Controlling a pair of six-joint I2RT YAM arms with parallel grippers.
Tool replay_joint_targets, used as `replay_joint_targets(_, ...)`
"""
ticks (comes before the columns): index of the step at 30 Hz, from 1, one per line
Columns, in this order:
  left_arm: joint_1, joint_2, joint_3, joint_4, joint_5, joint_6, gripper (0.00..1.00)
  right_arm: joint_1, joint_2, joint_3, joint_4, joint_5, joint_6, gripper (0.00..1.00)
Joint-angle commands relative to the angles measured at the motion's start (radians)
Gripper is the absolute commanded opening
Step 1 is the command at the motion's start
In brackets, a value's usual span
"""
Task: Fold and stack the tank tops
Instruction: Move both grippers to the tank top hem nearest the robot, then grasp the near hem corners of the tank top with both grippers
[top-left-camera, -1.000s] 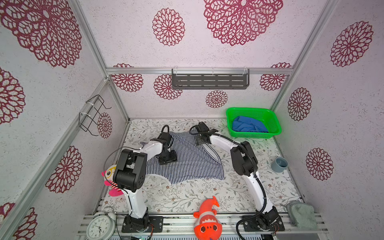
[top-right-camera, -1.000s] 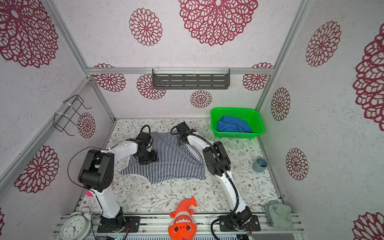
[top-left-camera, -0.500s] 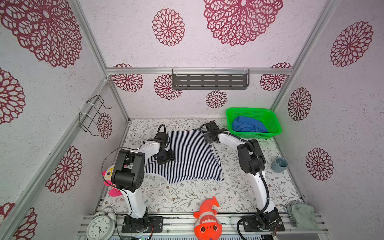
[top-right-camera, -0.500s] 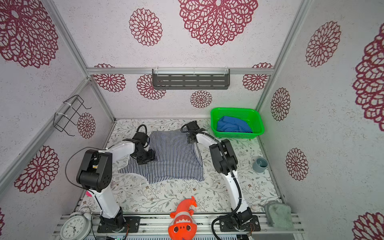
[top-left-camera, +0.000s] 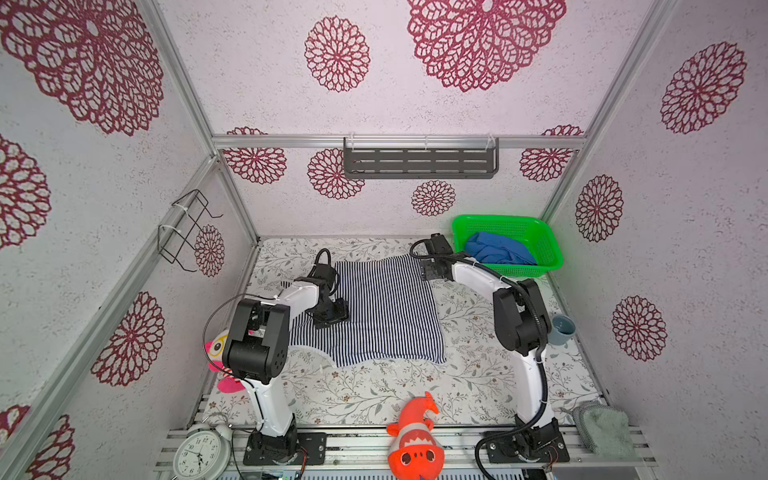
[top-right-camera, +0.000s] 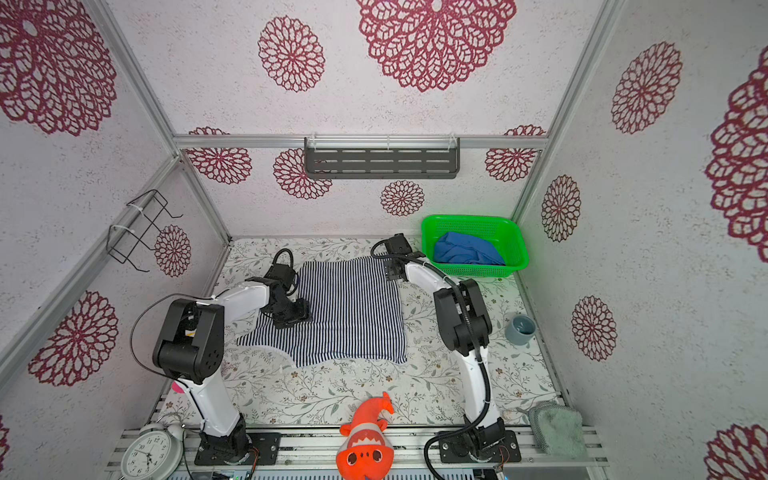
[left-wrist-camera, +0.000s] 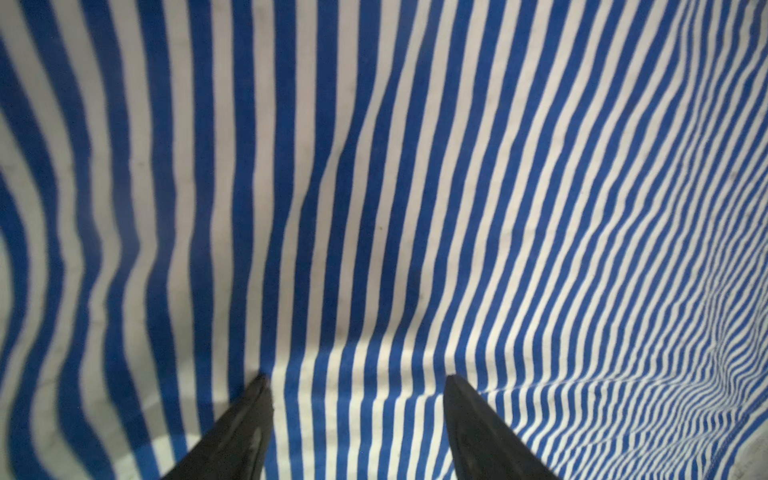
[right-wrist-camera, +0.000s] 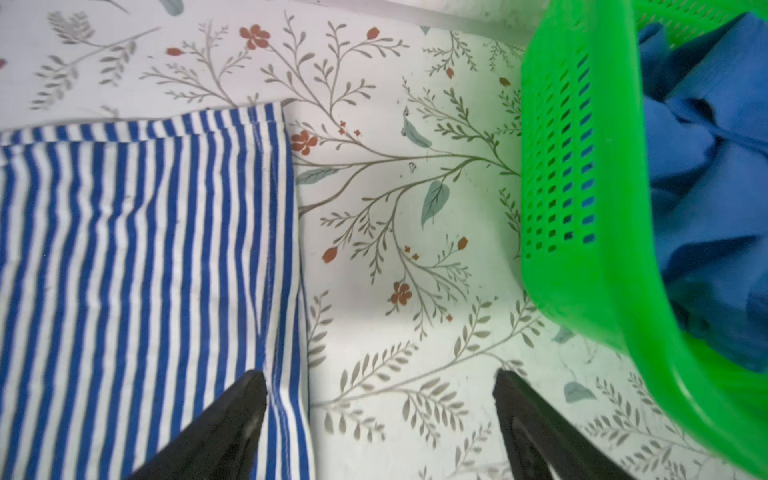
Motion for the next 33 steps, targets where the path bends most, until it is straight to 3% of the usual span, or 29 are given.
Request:
replay_joint_targets(1,0.014,-0.066,-0.002,-0.063,-0.078,0.019,0.69,0.016,-0.154,-0.075,-0.043,-0.076,0.005,0.88)
replay_joint_targets(9,0.000,-0.354,-0.044,-0.372,-0.163,0.022,0.69,0.043,-0.434,-0.369,-0.250,-0.239,0.079,0.75)
replay_joint_targets(13,-0.022,-0.520,-0.116,-0.462,-0.066,-0.083,0.64,0.090,-0.568,-0.520,-0.345,-0.320,0.178,0.65)
replay_joint_targets(21,-0.114,-0.662,-0.337,-0.320,0.108,-0.317,0.57,0.167,-0.720,-0.724,-0.332,-0.416,0.323,0.46)
replay_joint_targets(24,-0.130,-0.669,-0.407,-0.219,0.112,-0.384,0.55,0.180,-0.767,-0.802,-0.279,-0.427,0.378,0.37)
replay_joint_targets(28,-0.130,-0.623,-0.434,-0.176,0.107,-0.376,0.52,0.185,-0.833,-0.902,-0.165,-0.436,0.460,0.23)
replay_joint_targets(33,-0.130,-0.598,-0.470,-0.146,0.061,-0.390,0.52,0.189,-0.829,-0.958,-0.107,-0.460,0.504,0.19)
